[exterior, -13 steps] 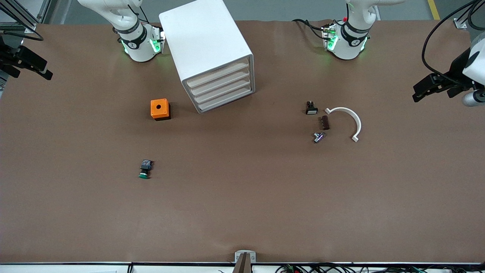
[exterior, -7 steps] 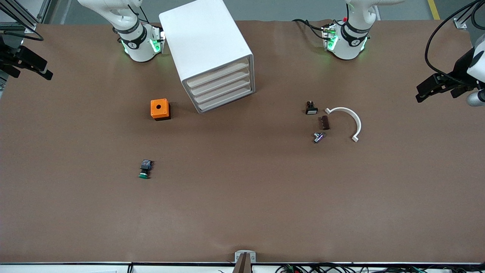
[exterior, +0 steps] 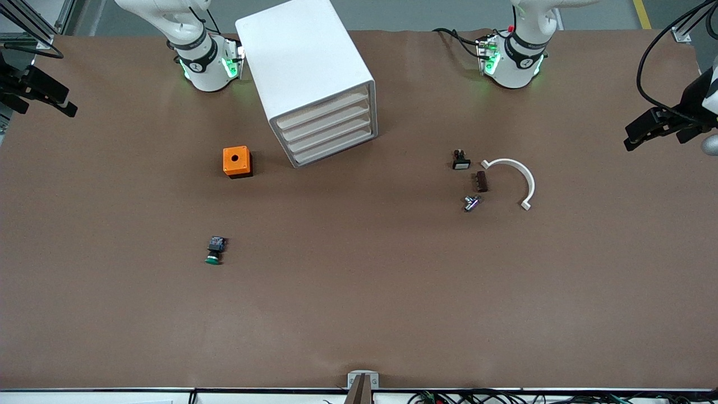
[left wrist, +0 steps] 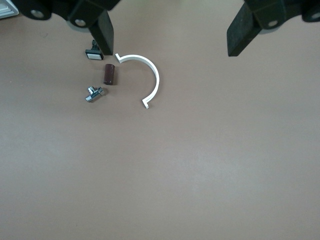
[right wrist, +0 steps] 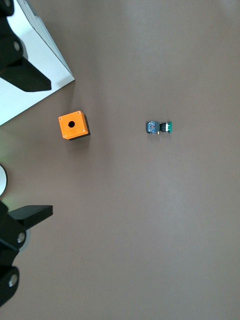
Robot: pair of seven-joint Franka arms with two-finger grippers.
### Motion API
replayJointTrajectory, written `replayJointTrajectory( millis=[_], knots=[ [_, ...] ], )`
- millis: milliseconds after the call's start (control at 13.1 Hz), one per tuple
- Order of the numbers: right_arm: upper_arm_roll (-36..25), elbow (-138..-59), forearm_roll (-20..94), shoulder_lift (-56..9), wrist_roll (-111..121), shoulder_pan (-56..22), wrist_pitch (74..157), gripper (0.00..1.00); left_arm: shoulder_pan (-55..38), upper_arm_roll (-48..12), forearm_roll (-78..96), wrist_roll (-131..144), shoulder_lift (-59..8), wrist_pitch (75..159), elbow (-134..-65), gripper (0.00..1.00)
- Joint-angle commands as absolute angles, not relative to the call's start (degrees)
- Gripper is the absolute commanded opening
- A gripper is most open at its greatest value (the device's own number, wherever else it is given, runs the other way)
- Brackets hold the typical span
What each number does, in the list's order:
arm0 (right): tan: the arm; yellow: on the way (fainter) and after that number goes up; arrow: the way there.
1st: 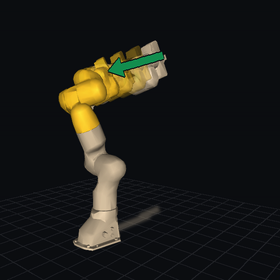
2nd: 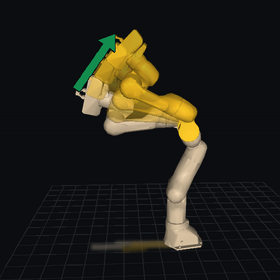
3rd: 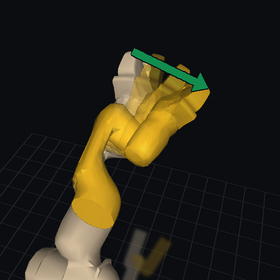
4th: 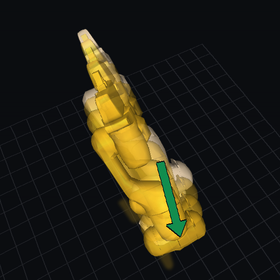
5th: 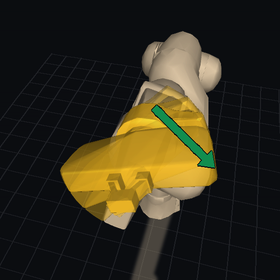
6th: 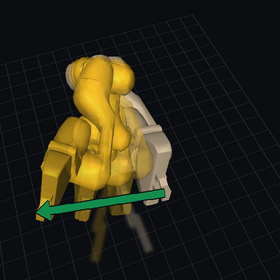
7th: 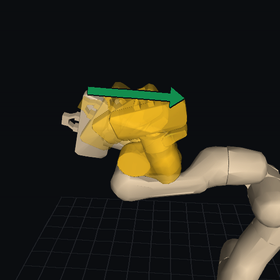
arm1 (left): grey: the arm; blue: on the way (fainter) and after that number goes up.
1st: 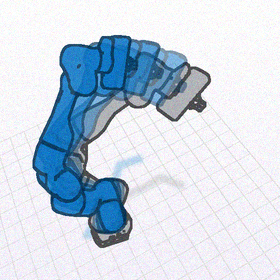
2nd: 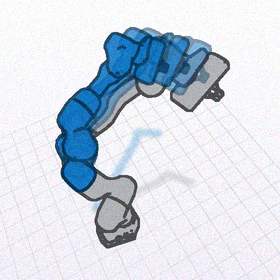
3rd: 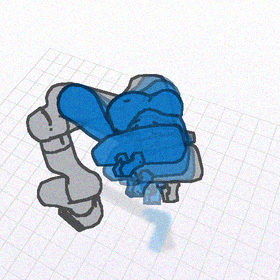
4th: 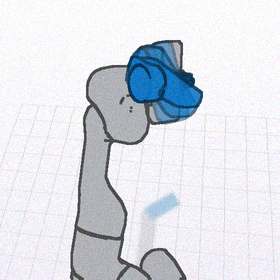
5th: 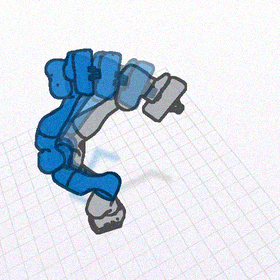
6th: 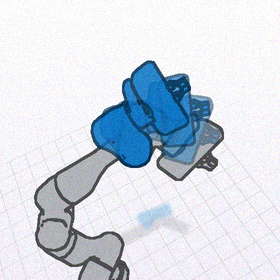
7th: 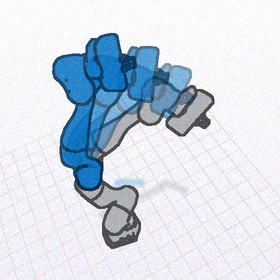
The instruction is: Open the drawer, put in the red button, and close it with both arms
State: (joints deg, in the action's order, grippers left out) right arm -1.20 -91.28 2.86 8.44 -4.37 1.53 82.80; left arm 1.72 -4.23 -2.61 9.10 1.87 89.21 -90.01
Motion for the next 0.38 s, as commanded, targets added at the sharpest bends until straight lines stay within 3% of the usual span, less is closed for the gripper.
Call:
replayJointTrajectory(
  millis=[0, 306],
  knots=[
    [-1.0, -89.6, 1.7, 7.6, -5.2, 1.4, 81.9, 1.0, 1.6, -6.1, -1.9, 8.1, 1.8, 89.3, -89.7, 1.0],
    [-1.0, -89.6, 1.7, 7.6, -5.2, 1.4, 81.8, 1.0, 2.0, -9.2, -1.9, 8.2, 1.7, 87.5, -89.8, 1.0]
  ],
)
